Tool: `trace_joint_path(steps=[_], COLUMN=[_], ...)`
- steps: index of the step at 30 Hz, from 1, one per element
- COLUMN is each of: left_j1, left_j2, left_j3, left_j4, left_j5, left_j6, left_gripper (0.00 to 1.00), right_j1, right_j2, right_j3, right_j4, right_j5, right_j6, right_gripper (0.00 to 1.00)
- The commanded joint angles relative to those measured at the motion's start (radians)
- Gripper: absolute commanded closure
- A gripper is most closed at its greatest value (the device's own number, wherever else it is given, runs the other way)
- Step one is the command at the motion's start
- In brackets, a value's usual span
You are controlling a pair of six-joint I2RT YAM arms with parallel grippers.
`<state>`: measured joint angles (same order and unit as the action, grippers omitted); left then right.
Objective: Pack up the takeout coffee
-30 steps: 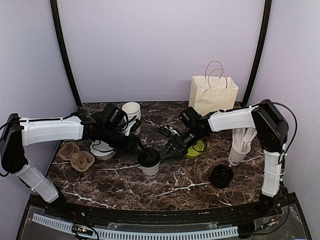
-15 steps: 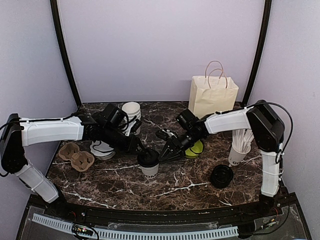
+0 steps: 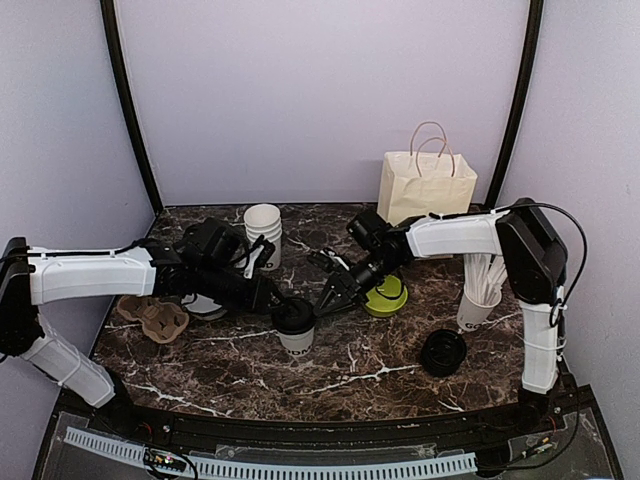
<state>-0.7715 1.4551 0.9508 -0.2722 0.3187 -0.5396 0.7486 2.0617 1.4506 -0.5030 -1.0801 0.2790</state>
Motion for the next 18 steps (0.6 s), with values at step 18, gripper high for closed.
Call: trace_joint_path(steps=[18], left_j1=[-0.091], left_j2=[-0.111], left_j3=[-0.118], left_j4=[0.03], left_j5=[-0.148], left_j6=[-0.119], left_gripper=[0.55], right_j1=[-0.01], right_j2=[-0.062], right_j3=[0.116], right_j4=[-0.152], right_j5=[0.165], right_j6=[-0.245], right_gripper=[0.68])
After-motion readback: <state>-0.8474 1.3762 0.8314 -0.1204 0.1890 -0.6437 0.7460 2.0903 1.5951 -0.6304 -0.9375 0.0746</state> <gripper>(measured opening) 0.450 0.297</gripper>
